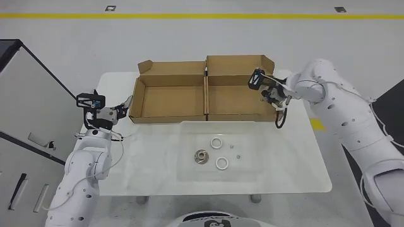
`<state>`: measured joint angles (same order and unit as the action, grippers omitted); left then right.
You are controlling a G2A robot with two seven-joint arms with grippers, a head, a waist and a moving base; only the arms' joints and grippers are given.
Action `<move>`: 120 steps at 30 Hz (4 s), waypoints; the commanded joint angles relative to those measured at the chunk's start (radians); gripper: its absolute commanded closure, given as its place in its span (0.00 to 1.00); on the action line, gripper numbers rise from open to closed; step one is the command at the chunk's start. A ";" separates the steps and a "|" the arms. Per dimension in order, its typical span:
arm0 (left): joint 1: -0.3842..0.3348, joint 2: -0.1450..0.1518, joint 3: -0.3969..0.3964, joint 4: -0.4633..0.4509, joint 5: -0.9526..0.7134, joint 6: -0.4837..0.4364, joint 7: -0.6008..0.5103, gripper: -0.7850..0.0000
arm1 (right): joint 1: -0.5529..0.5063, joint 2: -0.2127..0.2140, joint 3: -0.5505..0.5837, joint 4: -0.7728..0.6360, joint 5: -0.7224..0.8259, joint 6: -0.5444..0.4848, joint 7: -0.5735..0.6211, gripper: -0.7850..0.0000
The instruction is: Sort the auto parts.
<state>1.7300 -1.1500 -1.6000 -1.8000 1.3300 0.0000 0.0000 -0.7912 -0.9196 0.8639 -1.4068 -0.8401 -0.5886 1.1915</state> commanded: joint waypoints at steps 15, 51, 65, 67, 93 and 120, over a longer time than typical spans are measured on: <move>0.000 0.000 0.000 0.000 0.000 0.000 0.000 0.00 | 0.042 -0.051 -0.103 0.198 -0.076 0.067 -0.110 1.00; 0.000 0.000 0.000 0.000 0.000 0.000 0.000 0.00 | 0.182 -0.162 -0.217 0.496 -0.080 0.108 -0.242 1.00; 0.000 0.000 0.000 0.000 0.000 0.000 0.000 0.00 | 0.248 -0.256 -0.297 0.708 -0.068 0.074 -0.293 1.00; 0.000 0.000 0.000 0.000 0.000 0.000 0.000 0.00 | 0.253 -0.265 -0.303 0.727 -0.070 0.067 -0.299 1.00; 0.000 0.000 0.000 0.000 0.000 0.000 0.000 0.00 | 0.300 -0.303 -0.306 0.780 -0.125 -0.071 -0.392 0.00; 0.000 0.000 0.000 0.000 0.000 0.000 0.000 0.00 | -0.131 -0.004 0.108 -0.290 -0.062 -0.119 -0.079 0.00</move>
<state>1.7300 -1.1500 -1.6000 -1.8000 1.3300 0.0000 0.0000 -0.9105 -0.9347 0.9721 -1.6684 -0.9107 -0.7082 1.1121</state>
